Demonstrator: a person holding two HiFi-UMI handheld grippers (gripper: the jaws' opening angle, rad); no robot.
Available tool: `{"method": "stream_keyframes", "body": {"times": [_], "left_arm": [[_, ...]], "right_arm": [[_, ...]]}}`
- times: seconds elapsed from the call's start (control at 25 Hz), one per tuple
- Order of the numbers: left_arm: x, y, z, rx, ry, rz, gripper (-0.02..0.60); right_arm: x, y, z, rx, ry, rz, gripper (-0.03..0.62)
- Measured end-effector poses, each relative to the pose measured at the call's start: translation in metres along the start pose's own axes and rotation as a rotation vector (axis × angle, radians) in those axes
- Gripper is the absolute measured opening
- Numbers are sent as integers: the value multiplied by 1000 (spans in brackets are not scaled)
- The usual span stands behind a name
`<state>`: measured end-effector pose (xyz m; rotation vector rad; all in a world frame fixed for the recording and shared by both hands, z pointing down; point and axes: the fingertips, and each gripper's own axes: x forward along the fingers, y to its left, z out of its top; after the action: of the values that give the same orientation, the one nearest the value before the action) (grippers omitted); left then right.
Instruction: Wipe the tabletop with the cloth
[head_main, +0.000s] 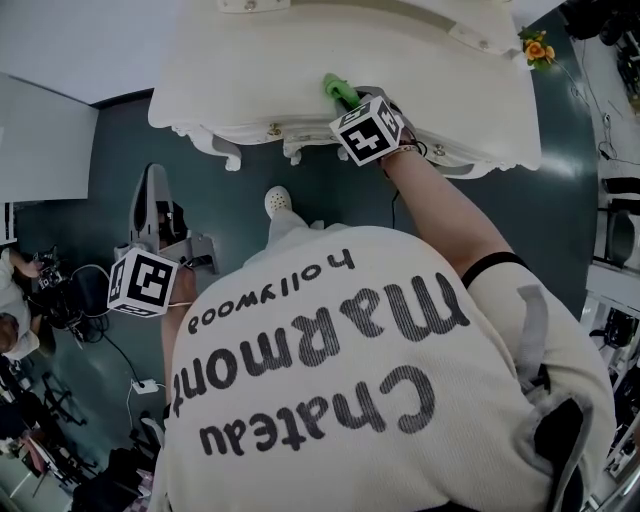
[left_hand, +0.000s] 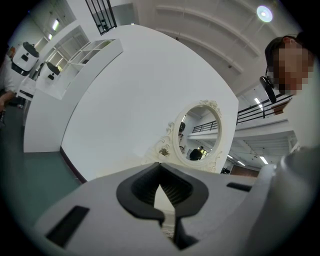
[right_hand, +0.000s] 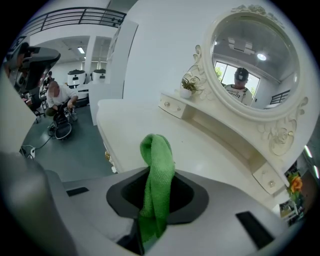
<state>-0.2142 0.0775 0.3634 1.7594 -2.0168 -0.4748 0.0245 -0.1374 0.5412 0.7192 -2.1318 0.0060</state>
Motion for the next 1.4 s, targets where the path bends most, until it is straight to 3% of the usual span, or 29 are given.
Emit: {"method": "stream_keyframes", "body": {"times": [0.84,1.4], "left_arm": [[-5,-18,-3,13,1,-34,8],[-9,-28,-39,-21,59,-24,8]], "right_arm": [[-28,-43,-46,120,20,-101,90],[-46,-65,-77,180,23,-128,89]]}}
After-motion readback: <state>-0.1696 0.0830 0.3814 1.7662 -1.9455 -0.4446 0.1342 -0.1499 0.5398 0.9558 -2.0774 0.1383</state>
